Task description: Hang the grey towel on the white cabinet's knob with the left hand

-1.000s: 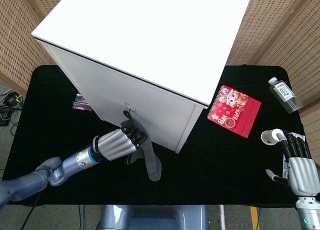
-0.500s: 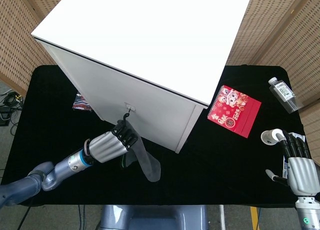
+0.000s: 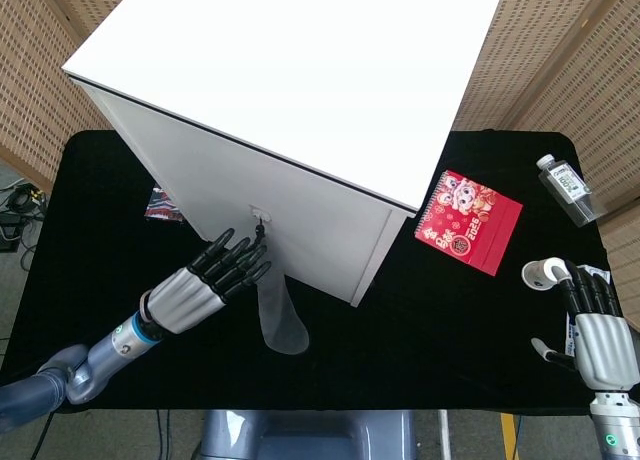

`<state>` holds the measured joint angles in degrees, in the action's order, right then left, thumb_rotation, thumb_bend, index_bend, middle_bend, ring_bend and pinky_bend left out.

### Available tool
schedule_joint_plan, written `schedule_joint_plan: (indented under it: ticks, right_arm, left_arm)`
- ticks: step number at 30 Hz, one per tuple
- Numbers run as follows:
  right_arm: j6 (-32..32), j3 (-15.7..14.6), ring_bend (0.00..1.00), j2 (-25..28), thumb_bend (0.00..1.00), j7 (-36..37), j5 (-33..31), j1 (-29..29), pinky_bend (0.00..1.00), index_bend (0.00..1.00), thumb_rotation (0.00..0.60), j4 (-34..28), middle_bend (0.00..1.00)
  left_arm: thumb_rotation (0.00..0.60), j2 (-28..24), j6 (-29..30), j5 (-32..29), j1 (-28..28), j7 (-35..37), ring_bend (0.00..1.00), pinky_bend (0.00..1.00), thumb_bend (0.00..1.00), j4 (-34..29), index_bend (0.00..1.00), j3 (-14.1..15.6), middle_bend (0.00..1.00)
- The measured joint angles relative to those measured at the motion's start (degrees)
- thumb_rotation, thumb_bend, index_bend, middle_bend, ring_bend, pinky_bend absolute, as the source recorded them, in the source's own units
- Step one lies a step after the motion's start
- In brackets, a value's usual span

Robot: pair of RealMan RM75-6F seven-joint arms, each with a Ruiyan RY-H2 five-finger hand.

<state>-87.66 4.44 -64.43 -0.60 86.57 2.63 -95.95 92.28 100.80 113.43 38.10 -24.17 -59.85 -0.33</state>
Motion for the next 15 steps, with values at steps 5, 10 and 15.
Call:
schedule_joint_plan:
  ticks: [5,10,15]
  right_arm:
    - [0.05,0.06,0.0,0.07,0.08,-0.4,-0.26,-0.03,0.0,0.0,0.6,0.02,0.0]
    - [0.29,-0.12,0.0,-0.07,0.08,-1.53,-0.21,0.04,0.0,0.0,0.6,-0.01,0.0]
    - [0.65,-0.22,0.0,-0.3,0.08,-2.8,-0.4,0.15,0.0,0.0,0.6,-0.02,0.0]
  left_arm:
    - [0.6,-1.72,2.68,-1.78,-5.98,-0.27,0.0,0.0,0.02,-6.48,0.04,1.75,0.0]
    - [0.6,-4.65,3.52,-5.82,-13.09,-0.88,0.0,0.0,0.03,-14.63,0.04,4.64,0.0]
    - [0.6,-8.77,2.63,-12.91,-20.53,-1.01,0.0,0.0,0.02,-21.96,0.02,7.31,0.0]
